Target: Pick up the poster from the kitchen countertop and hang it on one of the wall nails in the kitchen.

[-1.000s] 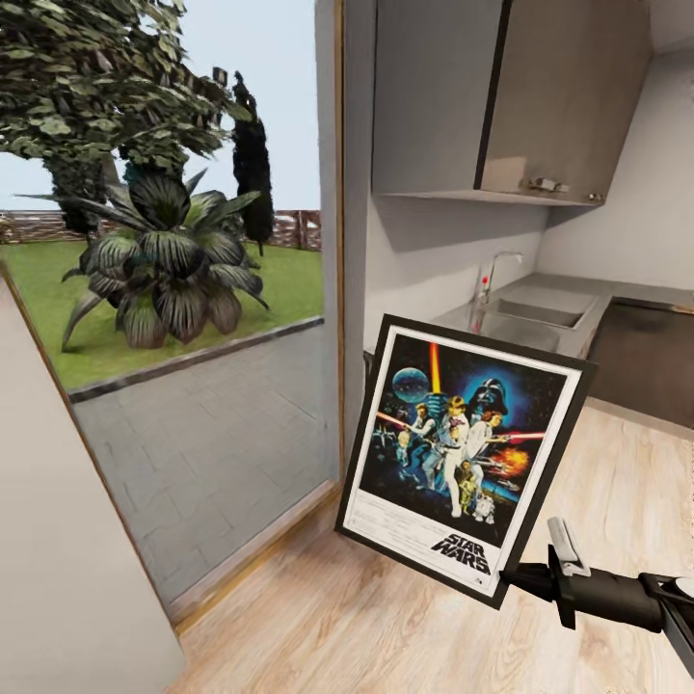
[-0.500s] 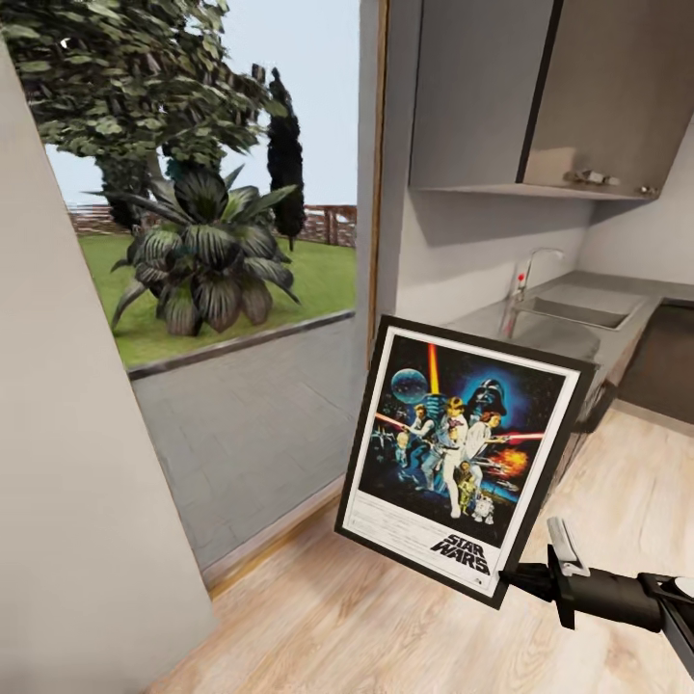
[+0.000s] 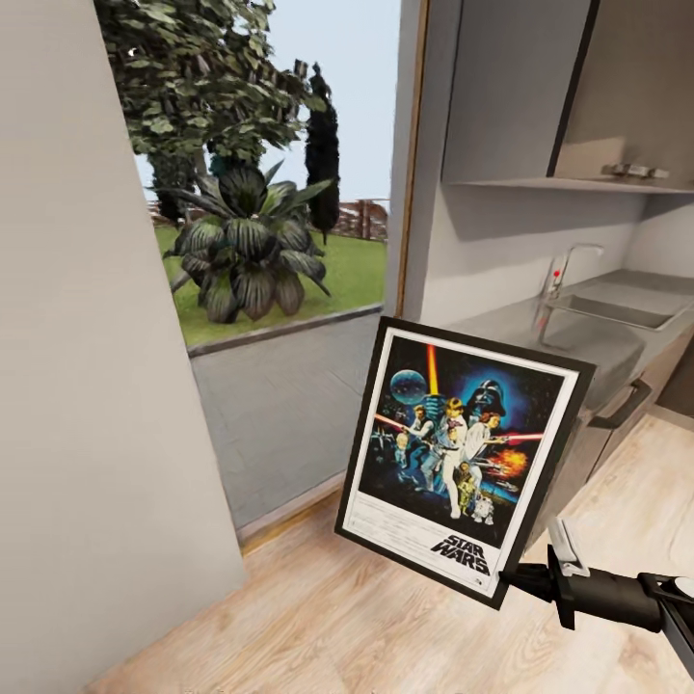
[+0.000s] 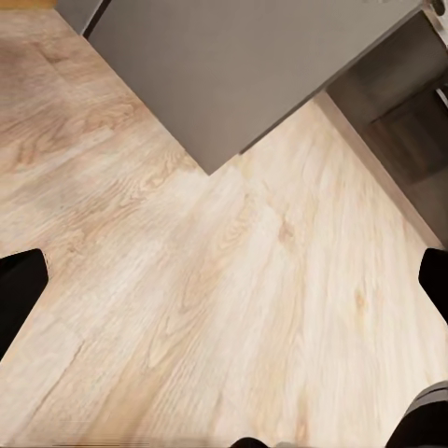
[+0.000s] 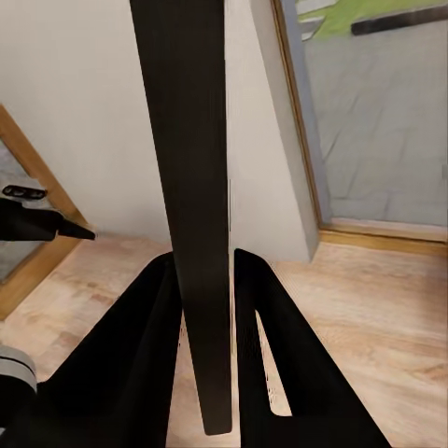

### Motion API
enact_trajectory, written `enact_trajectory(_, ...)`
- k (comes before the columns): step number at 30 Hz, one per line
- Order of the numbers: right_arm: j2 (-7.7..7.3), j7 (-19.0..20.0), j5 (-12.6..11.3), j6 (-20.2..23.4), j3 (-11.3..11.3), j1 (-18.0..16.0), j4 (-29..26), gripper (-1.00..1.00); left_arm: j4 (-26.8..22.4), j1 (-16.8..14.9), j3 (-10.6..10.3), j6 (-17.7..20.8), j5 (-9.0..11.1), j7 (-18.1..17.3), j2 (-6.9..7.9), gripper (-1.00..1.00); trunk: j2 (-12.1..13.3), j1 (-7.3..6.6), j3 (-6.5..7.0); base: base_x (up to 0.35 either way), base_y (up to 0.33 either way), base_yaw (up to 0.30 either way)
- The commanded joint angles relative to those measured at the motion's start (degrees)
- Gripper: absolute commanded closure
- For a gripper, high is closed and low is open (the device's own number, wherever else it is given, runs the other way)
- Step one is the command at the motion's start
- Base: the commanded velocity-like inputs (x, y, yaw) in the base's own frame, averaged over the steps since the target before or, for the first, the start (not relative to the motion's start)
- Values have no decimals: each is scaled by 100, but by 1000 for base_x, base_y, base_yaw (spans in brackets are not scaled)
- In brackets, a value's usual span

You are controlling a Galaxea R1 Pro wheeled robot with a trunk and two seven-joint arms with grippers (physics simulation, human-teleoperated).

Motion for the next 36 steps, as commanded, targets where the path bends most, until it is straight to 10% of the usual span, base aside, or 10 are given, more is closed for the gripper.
enact_trajectory(1, -2, 25, -14, 54, -2, -2, 0, 100, 1, -5, -48, -30, 45, -9, 0, -100, -3, -2, -12, -67, -31, 218)
enact_trajectory(36, 33, 17, -1, 45, -2, -2, 0, 100, 1, -4, -48, -23, 45, -12, 0, -100, -3, -2, -216, -28, 23, 219)
